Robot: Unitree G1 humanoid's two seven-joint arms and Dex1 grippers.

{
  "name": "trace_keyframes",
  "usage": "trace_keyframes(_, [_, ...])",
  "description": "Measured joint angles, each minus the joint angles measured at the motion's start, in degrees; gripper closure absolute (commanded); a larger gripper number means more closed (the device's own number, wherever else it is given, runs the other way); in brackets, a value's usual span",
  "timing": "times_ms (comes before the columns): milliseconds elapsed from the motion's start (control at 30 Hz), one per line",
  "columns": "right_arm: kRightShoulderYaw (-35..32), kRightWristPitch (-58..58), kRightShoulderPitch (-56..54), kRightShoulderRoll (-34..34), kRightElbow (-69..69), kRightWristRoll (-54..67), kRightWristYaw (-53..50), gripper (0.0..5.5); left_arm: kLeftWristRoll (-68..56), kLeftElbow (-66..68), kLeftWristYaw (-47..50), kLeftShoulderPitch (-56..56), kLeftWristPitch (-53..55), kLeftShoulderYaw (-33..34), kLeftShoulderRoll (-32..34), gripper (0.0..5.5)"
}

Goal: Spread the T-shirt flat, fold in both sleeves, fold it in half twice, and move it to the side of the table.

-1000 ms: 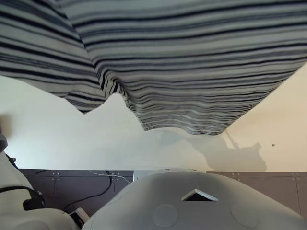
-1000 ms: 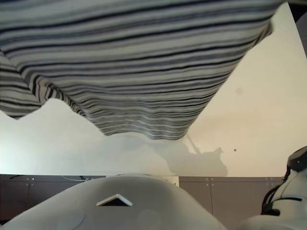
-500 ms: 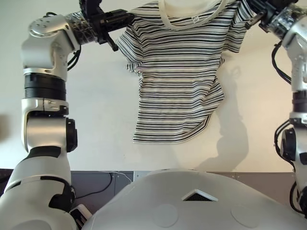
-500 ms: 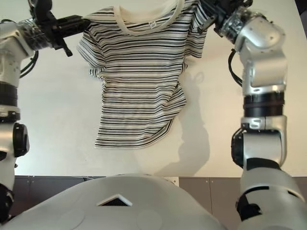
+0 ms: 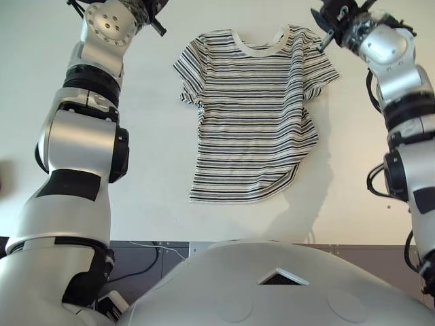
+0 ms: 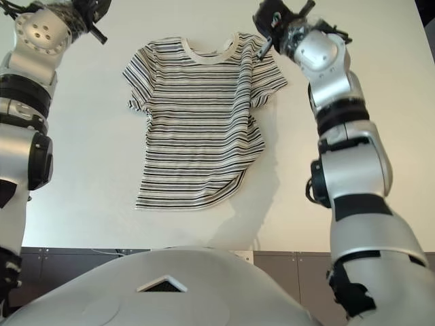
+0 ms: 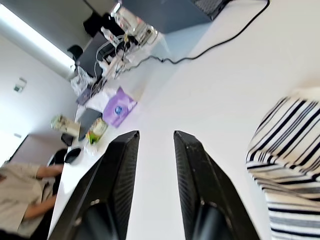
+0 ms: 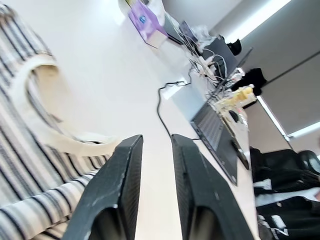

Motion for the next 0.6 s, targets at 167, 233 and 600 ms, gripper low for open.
trace_keyframes(167, [-3.78, 6.91, 23.81, -10.54, -29.38, 9.83, 12.66, 4.46, -7.43, -29.04, -13.06, 23.43, -3.27, -0.5, 2.38, 4.23])
trace_keyframes(233, [-5.23, 9.98, 32.78, -15.53, -39.19, 12.98, 17.11, 4.46, -9.27, -42.04, -16.18, 36.19, -1.48, -1.32, 5.49, 4.23])
trace_keyframes(600, [-12.62, 27.86, 63.03, -31.25, -79.49, 26.32, 32.37, 4.46, -3.32, -72.48, -22.51, 65.1, 5.72, -3.41, 16.37, 4.23])
